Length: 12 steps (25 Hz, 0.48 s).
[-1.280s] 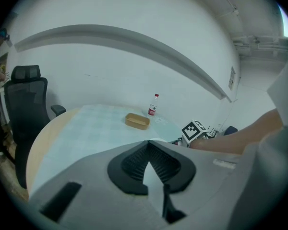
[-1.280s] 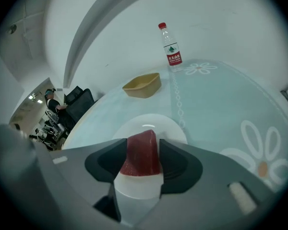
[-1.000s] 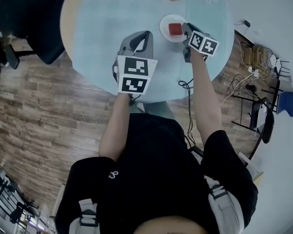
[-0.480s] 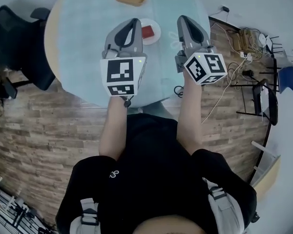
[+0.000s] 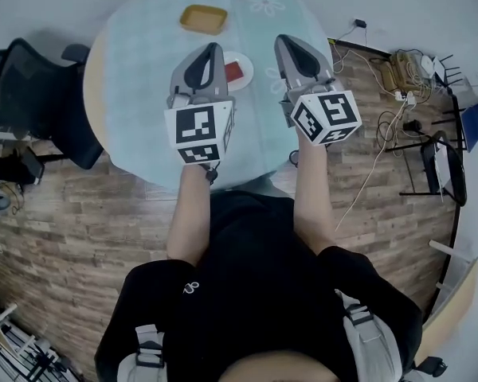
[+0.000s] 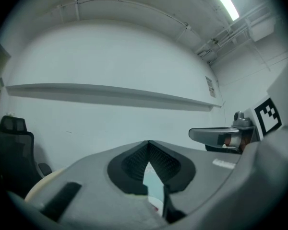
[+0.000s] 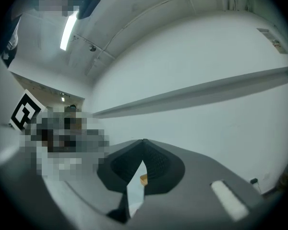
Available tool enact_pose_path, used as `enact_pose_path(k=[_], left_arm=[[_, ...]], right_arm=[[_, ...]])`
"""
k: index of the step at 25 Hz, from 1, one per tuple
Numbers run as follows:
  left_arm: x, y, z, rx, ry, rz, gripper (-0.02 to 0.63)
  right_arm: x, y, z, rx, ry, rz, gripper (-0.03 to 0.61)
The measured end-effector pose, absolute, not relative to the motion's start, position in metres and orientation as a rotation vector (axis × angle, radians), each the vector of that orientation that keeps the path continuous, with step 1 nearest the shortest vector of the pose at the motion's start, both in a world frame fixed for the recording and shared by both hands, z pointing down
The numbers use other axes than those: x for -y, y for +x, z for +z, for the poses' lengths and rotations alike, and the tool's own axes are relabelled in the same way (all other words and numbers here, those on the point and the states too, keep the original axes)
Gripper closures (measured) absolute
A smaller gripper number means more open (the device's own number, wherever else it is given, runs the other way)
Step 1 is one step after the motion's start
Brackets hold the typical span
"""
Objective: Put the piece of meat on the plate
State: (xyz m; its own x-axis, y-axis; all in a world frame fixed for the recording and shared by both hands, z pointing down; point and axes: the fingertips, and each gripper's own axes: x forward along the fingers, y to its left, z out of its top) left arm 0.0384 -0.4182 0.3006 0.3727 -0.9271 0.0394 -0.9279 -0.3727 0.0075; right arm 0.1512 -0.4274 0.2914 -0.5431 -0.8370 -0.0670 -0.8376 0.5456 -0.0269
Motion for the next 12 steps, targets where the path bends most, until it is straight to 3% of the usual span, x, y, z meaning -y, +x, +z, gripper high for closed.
enact_pose_path(k=[12], left_arm=[[0.416, 0.023, 0.295, 1.837, 2.538, 0.073, 0.612]], right_arm=[[0.434, 0.141, 0.288, -2.737, -1.368, 0.021, 0.568]])
